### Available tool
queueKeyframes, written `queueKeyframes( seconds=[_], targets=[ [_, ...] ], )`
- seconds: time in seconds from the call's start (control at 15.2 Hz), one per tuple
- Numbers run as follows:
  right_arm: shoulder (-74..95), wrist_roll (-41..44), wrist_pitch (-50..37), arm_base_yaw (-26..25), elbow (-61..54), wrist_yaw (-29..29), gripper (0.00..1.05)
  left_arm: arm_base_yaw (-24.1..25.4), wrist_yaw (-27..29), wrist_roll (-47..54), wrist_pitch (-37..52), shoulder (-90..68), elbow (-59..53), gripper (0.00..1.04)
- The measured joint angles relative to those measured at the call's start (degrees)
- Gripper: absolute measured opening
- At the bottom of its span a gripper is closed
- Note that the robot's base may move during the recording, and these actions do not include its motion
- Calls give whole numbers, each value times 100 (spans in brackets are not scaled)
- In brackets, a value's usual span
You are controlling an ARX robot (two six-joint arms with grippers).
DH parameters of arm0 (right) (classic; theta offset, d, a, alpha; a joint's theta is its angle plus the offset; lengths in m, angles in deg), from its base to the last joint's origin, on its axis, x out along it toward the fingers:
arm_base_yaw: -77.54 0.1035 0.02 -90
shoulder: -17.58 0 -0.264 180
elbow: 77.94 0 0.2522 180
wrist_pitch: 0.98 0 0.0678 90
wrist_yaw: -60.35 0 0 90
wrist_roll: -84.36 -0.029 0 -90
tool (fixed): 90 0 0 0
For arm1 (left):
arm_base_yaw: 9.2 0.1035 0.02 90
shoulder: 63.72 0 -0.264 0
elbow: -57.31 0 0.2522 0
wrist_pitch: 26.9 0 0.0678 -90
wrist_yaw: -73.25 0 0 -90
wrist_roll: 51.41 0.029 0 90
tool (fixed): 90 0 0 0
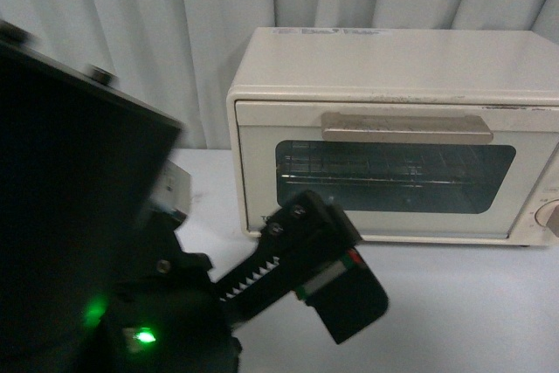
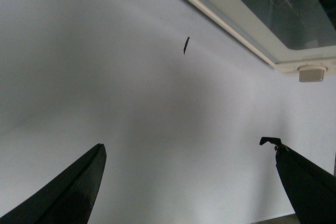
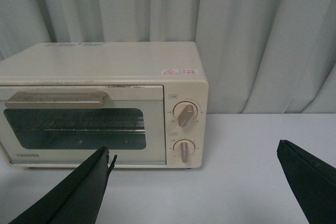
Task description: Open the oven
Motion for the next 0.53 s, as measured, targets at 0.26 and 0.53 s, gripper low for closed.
queueKeyframes(
  seconds=[0.26, 0.53],
  targets=[
    [0, 0, -2, 0, 0, 0, 98, -216, 42, -752, 564, -1045, 363, 98],
    [0, 0, 0, 0, 0, 0, 98, -299, 398, -1639, 619, -1823, 531, 98]
  ],
)
